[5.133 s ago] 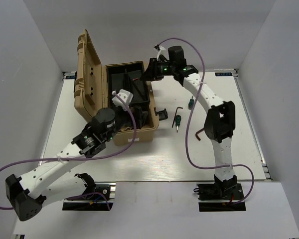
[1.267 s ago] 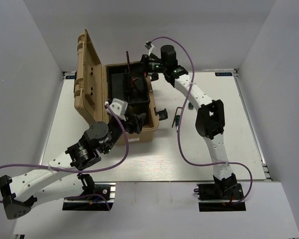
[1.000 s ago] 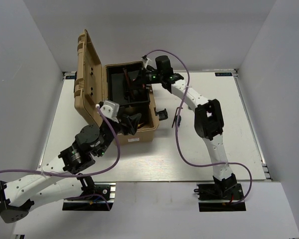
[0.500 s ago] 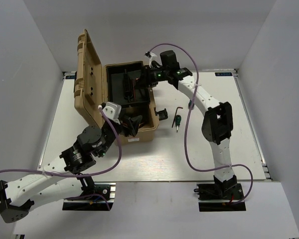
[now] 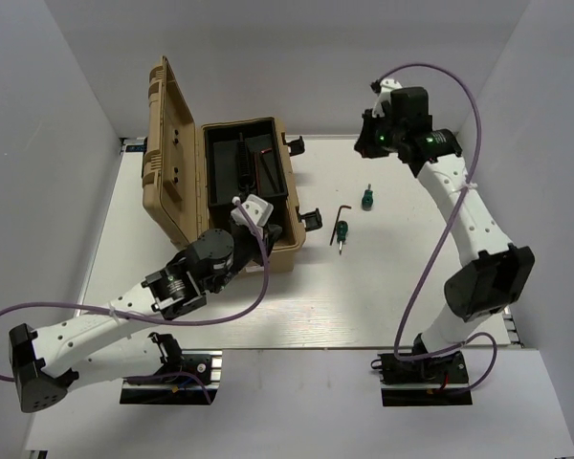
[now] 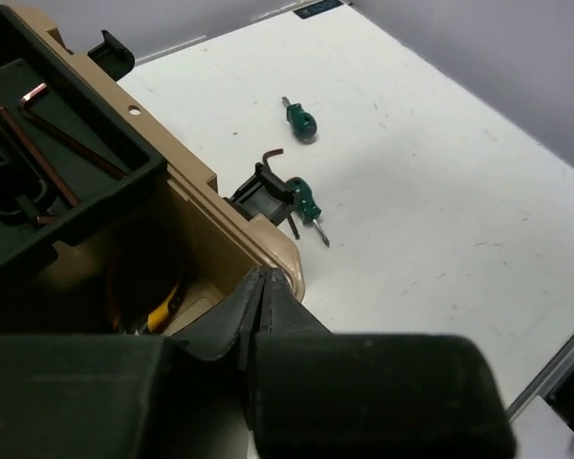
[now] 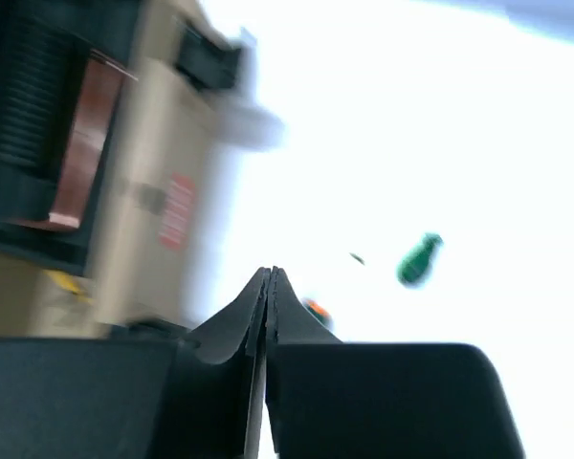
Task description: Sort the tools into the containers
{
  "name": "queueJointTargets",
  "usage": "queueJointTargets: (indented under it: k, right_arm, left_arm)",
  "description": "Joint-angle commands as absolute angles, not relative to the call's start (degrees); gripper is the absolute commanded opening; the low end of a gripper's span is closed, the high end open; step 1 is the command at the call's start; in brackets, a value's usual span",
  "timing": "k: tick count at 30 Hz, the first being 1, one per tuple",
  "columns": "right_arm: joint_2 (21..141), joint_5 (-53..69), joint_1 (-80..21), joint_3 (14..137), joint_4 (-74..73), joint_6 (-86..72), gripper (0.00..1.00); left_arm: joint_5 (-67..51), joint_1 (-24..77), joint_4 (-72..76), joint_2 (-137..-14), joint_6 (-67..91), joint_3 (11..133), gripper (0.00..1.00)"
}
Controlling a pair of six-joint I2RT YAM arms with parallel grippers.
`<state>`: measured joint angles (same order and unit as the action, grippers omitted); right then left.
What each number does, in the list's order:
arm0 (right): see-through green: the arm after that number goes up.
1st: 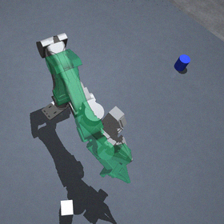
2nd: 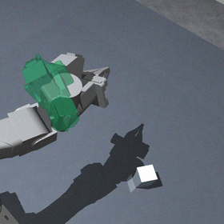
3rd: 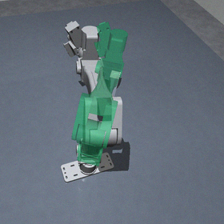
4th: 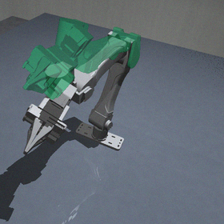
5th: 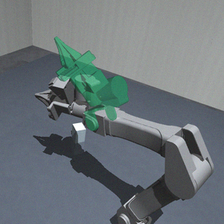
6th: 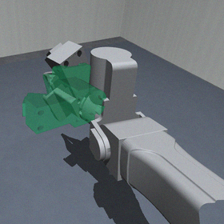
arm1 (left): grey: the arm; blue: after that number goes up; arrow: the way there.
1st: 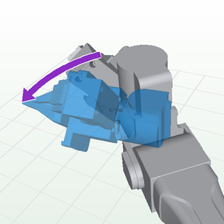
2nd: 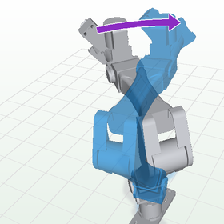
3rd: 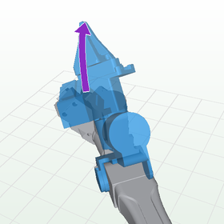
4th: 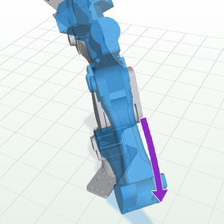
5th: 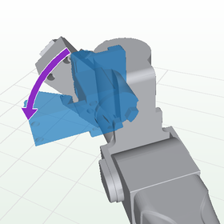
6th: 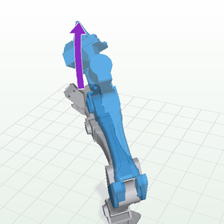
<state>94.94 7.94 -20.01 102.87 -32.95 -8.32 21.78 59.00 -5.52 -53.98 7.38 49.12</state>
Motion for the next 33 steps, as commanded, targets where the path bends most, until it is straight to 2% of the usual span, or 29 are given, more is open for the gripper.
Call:
queueJointTargets:
  k: [1, 3, 4, 5, 6, 7, 8, 13, 29, 33]
  right_arm:
    - [100.3, 1.4, -19.4, 99.8, -43.2, -4.4, 0.03]
    - [103.6, 0.6, -19.8, 99.6, -45.2, -3.8, 0.08]
    - [104.5, 0.3, -19.9, 100.2, -45.4, -3.5, 0.15]
    - [105.4, 0.2, -20.1, 100.5, -45.9, -3.7, 0.19]
    - [107.7, 0.3, -20.3, 101.1, -46.4, -3.6, 0.22]
    - [110.3, -1.6, -20.4, 104.0, -47.2, -4.8, 0.31]
    - [112.8, -1.6, -20.7, 105.1, -47.6, -4.9, 0.34]
    - [120.6, -2.9, -20.8, 111.4, -50.5, -9.0, 0.41]
    - [128.1, -3.2, -23.6, 109.7, -48.7, -14.7, 0.40]
    - [129.1, -4.6, -24.3, 109.1, -47.3, -14.3, 0.42]
  left_arm:
    - [18.9, 59.2, -3.2, -51.5, 7.4, 48.5, 0.12]
    - [17.7, 59.2, -3.2, -51.0, 8.1, 48.0, 0.33]
    - [17.7, 59.2, -3.2, -51.0, 8.7, 47.5, 0.44]
    - [17.1, 59.2, -3.2, -51.0, 8.7, 47.5, 0.59]
    - [17.1, 59.2, -3.7, -50.3, 9.3, 47.5, 0.64]
    - [17.1, 59.2, -4.2, -50.3, 9.3, 46.9, 0.67]
    - [17.1, 59.2, -4.2, -49.5, 9.8, 46.3, 0.69]
    - [17.6, 59.2, -4.8, -46.2, 10.4, 44.5, 0.70]
    - [17.6, 59.2, -5.4, -43.5, 10.4, 42.4, 0.70]
    - [17.6, 59.2, -5.4, -43.0, 10.4, 42.4, 0.70]
